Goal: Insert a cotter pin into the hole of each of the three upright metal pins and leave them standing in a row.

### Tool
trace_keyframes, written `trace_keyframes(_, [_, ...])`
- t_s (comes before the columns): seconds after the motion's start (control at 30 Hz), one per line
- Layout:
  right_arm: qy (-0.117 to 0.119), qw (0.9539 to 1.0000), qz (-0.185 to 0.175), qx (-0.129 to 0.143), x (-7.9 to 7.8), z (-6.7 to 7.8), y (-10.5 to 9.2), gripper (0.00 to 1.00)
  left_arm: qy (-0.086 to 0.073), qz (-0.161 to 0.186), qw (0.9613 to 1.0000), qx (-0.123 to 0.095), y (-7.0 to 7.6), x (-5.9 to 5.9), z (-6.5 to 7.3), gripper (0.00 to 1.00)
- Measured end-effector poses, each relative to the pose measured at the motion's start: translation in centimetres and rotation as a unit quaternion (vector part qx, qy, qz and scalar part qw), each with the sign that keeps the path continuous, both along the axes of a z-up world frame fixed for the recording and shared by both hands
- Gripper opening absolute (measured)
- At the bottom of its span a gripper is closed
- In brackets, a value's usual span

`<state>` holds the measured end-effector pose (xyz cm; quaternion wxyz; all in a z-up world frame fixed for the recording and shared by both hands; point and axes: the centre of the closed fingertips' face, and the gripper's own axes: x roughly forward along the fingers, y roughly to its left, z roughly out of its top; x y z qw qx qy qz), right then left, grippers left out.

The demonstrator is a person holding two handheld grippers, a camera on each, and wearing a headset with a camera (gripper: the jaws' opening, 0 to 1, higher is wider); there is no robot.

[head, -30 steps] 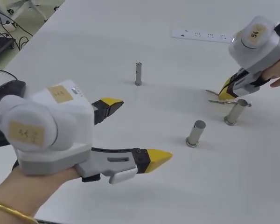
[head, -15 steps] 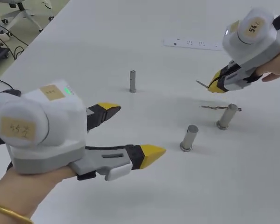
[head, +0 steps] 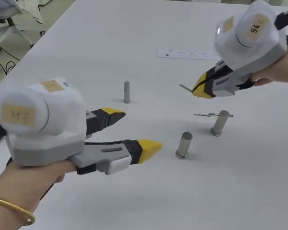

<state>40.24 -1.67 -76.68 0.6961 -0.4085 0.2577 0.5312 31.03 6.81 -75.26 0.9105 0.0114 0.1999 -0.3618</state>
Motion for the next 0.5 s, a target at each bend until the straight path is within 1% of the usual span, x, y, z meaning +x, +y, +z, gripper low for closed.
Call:
trace_keyframes(0.07, [-0.003, 1.0, 0.004, 0.003, -0.4, 0.2, 0.2, 0.02, 0.001, 0.001, 1.0, -0.007, -0.1, 0.1, 0.3, 0.54])
trace_keyframes(0.1, [-0.002, 0.9999, 0.009, 0.007, -1.0, 0.3, 0.4, 0.02, 0.002, 0.001, 0.9999, -0.011, -0.2, 0.1, 0.4, 0.54])
trace_keyframes(0.17, [-0.006, 0.9998, 0.016, 0.012, -1.7, 0.6, 0.7, 0.02, 0.002, 0.002, 0.9999, -0.017, -0.3, 0.1, 0.6, 0.51])
trace_keyframes(0.2, [-0.006, 0.9996, 0.021, 0.015, -1.4, 0.7, 0.8, 0.02, 0.003, 0.001, 0.9998, -0.018, -0.4, 0.2, 0.6, 0.5])
trace_keyframes(0.23, [-0.008, 0.9995, 0.025, 0.019, -1.2, 0.8, 0.9, 0.02, 0.005, 0.001, 0.9998, -0.018, -0.5, 0.2, 0.6, 0.49])
trace_keyframes(0.27, [-0.009, 0.9994, 0.027, 0.02, -1.2, 0.9, 1.0, 0.02, 0.008, 0.001, 0.9998, -0.019, -0.5, 0.1, 0.6, 0.48])
trace_keyframes(0.33, [-0.014, 0.999, 0.036, 0.022, -1.9, 1.0, 1.2, 0.02, 0.014, -0.001, 0.9997, -0.021, -0.7, 0.1, 0.5, 0.45])
trace_keyframes(0.37, [-0.016, 0.9988, 0.039, 0.025, -1.8, 1.0, 1.2, 0.02, 0.018, -0.003, 0.9995, -0.026, -0.9, 0.0, 0.5, 0.44])
trace_keyframes(0.5, [-0.028, 0.9979, 0.05, 0.029, -2.9, 1.3, 1.6, 0.02, 0.026, -0.006, 0.999, -0.035, -1.4, 0.1, 0.6, 0.41])
